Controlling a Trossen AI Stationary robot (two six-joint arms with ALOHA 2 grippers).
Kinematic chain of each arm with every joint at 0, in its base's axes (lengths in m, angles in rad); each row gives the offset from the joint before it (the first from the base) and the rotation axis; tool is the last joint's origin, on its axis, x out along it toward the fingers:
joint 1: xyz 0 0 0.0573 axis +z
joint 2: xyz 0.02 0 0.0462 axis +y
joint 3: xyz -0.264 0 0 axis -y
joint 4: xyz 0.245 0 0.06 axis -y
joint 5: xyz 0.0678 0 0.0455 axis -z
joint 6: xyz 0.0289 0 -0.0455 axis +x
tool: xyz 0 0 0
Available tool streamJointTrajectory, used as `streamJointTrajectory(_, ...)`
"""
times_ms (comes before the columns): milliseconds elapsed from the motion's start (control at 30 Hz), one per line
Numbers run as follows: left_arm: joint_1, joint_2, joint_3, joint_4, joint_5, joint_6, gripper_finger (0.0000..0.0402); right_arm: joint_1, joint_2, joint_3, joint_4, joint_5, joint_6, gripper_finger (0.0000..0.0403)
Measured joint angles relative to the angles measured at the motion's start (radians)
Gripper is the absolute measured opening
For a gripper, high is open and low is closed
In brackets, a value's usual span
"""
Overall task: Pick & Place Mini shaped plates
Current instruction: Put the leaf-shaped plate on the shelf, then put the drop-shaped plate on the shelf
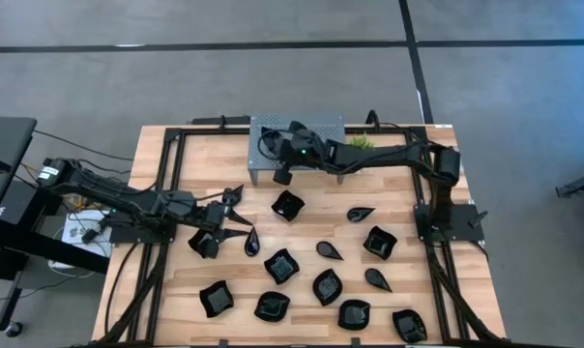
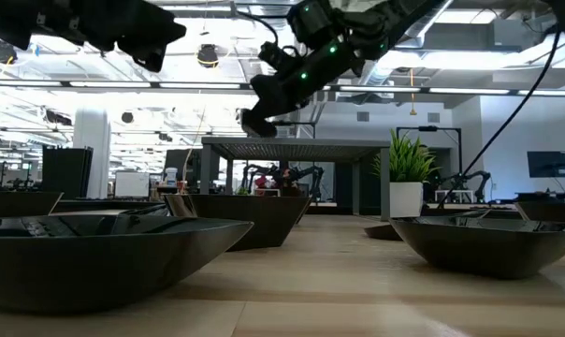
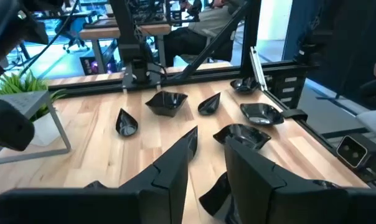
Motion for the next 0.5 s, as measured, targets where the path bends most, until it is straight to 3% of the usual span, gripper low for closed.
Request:
streamJointTrajectory(167, 0.000, -0.005, 0.000, 0.002, 0.000, -0.002, 0.0108, -0.003, 0.008, 0.000, 0.018, -0.002, -0.045, 0.0019)
streamJointTrajectory(500, 0.000, -0.004, 0.000, 0.001, 0.000, -0.003, 0.0108, -0.019, 0.024, 0.000, 0.014, -0.001, -0.043, 0.0100)
